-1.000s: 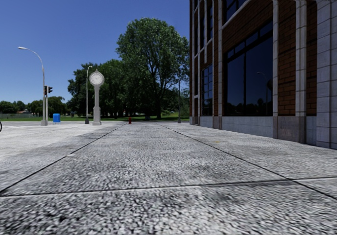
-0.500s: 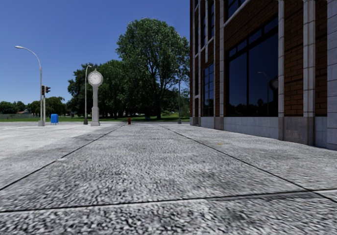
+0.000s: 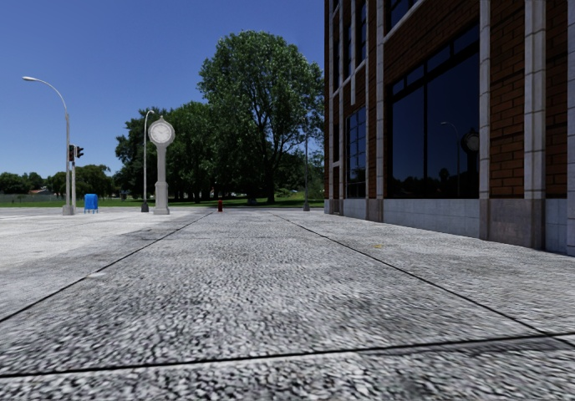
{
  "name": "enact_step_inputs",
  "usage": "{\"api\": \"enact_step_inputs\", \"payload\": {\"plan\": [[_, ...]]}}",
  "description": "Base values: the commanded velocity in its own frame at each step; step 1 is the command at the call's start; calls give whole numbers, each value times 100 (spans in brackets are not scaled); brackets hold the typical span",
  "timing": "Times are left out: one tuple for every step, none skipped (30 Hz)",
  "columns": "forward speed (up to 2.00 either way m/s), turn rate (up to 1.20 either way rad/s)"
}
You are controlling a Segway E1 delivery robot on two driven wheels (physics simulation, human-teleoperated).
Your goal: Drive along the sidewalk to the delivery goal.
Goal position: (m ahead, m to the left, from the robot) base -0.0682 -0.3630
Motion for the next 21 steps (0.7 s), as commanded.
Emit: {"api": "enact_step_inputs", "payload": {"plan": [[0, 0], [0, 0], [0, 0], [0, 0], [0, 0], [0, 0], [0, 0], [0, 0], [0, 0], [0, 0], [0, 0], [0, 0], [0, 0], [0, 0], [0, 0], [0, 0], [0, 0], [0, 0], [0, 0], [0, 0], [0, 0]]}}
